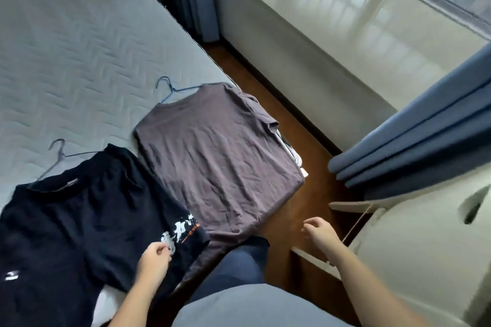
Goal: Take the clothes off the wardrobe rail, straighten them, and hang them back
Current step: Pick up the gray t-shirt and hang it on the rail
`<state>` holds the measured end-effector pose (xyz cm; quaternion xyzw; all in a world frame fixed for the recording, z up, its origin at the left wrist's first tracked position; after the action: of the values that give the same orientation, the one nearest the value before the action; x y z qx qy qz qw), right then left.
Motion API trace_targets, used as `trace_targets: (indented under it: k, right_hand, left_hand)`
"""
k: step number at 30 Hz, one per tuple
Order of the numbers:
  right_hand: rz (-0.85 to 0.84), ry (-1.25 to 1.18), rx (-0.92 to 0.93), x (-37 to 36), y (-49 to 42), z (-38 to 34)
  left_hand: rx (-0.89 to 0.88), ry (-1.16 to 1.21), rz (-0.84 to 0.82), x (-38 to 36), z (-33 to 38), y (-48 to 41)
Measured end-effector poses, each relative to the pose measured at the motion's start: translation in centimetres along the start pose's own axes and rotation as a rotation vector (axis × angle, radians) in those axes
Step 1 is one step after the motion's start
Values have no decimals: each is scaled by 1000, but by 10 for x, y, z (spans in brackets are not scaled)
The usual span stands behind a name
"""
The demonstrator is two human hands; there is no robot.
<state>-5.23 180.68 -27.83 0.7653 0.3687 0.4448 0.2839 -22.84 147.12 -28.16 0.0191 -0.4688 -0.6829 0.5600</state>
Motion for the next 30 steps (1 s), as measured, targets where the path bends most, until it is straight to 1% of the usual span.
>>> trace_targets:
  k: [3, 5, 8, 11, 13, 16, 19, 22, 25, 30]
  right_hand:
    - [5, 193, 33, 11, -30, -52]
    - [-6, 295, 73, 14, -56, -88]
    - [-25, 432, 118, 14, -100, -144]
    - [-106, 484, 138, 3, -138, -196]
    - [-133, 537, 172, -7, -163, -230]
    - [-148, 565, 236, -29, -198, -287]
    - [-131, 645, 308, -55, -240, -340]
    - [-113, 682, 371, -82, -287, -385]
    - [-70, 672, 436, -107, -327, -426]
    - [-44, 664, 589, -146, -379, -483]
  left_hand:
    - [53, 49, -21, -11, 38, -40]
    - [55, 104, -23, -16, 68, -65]
    - [49, 97, -6, -20, 100, -103]
    - [79, 94, 37, -14, 122, -138]
    - [105, 103, 96, -7, 137, -167]
    - [120, 92, 177, 6, 161, -208]
    - [126, 63, 234, 13, 182, -256]
    - [95, -20, 262, 14, 201, -307]
    - [53, -45, 273, 14, 215, -355]
    - [-52, -130, 313, 16, 224, -421]
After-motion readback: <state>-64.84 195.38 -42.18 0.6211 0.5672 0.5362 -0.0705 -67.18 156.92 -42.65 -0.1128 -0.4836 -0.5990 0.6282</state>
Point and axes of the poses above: each hand's wrist, its own y-axis away from the middle knuckle, its own x-axis out of the back of the hand, z = x × y, the point moved 2 cm from there along -y, towards the middle knuckle, and after that the axes turned 5 degrees about y, right-handed, at the moved point
